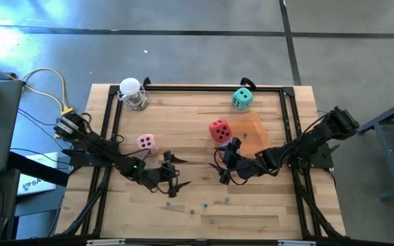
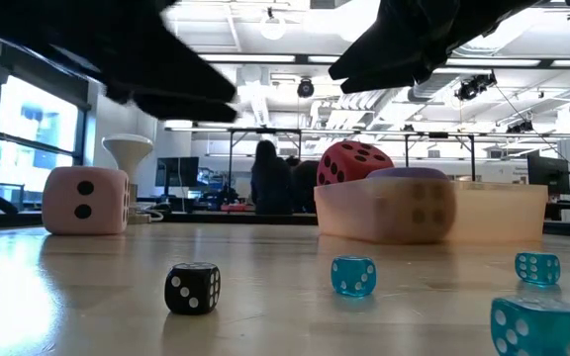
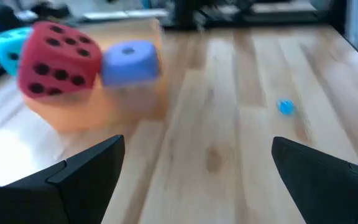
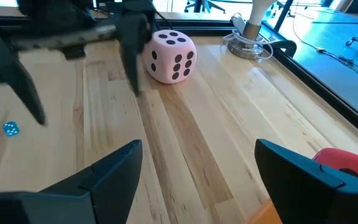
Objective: Pick & Place Dice
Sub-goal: Put the large pink dice into the orange bin
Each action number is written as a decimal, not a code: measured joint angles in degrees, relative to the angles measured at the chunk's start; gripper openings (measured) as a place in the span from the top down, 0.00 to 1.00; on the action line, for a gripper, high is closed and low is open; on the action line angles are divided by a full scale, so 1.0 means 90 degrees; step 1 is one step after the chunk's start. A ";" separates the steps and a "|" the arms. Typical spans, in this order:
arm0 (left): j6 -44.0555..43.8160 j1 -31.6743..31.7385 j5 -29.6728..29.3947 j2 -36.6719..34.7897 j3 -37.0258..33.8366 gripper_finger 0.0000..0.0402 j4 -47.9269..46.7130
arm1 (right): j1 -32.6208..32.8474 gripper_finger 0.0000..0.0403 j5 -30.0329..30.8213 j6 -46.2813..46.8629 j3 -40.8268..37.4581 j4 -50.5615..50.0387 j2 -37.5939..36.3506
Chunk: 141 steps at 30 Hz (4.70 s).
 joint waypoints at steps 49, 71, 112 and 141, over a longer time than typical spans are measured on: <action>-0.1246 0.3447 0.3135 -0.4042 0.0005 0.01 -0.8541 | -0.0294 0.25 -0.0795 -0.0131 0.0000 0.0000 0.0002; -0.1440 0.3752 0.3525 -0.3638 0.0034 0.01 -0.8808 | -0.0294 0.25 -0.0805 -0.0117 0.0000 0.0010 0.0002; -0.1132 0.3275 0.3312 -0.3216 -0.0515 0.01 -0.7728 | -0.0294 0.25 -0.1149 0.0005 0.0000 0.0005 0.0002; -0.0914 0.3156 0.3372 -0.3219 -0.0876 0.12 -0.7425 | -0.0294 0.25 -0.1149 0.0053 0.0000 0.0005 0.0002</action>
